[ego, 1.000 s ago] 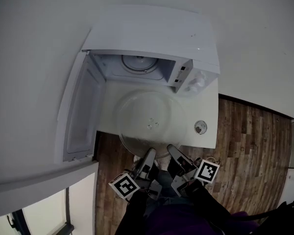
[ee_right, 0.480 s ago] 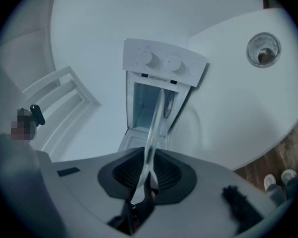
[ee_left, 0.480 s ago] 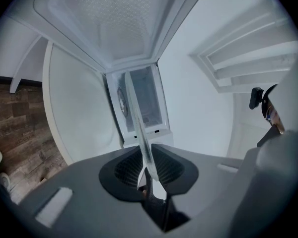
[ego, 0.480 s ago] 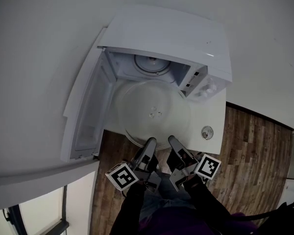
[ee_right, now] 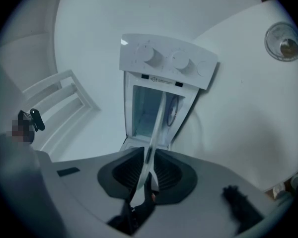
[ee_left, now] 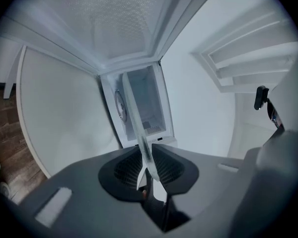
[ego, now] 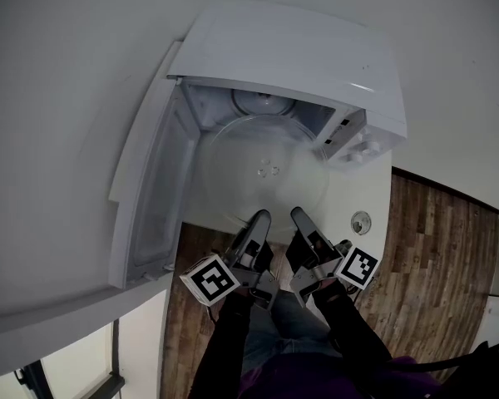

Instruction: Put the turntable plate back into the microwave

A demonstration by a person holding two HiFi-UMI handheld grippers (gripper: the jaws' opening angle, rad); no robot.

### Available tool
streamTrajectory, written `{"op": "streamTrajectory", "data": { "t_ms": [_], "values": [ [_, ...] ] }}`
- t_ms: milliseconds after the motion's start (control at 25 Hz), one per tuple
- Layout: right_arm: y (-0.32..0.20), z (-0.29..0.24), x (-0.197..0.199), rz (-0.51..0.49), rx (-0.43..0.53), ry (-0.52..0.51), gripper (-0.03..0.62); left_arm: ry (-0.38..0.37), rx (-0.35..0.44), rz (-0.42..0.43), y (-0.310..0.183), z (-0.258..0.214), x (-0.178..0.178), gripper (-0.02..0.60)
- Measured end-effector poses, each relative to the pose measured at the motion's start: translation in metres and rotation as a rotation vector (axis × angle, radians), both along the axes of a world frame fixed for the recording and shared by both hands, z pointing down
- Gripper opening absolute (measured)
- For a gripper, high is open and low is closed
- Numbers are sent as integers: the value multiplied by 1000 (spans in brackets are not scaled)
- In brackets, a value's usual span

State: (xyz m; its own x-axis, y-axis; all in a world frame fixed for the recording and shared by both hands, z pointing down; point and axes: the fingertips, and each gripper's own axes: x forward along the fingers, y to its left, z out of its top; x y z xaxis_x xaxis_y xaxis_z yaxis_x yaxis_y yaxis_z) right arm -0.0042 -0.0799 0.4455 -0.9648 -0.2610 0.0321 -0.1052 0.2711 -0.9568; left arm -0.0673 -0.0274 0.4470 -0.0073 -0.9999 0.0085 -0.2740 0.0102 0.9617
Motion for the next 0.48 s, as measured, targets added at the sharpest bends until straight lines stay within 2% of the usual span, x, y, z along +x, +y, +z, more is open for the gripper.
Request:
{"op": "streamTrajectory", "data": {
  "t_ms": [120, 480],
  "values": [
    [-9, 0, -7, 24, 7, -6, 63, 27, 37, 10, -13, -4, -7, 69],
    [-36, 4, -36, 76, 33, -12, 66, 50, 41, 21, -42, 3, -38, 69]
  ]
}}
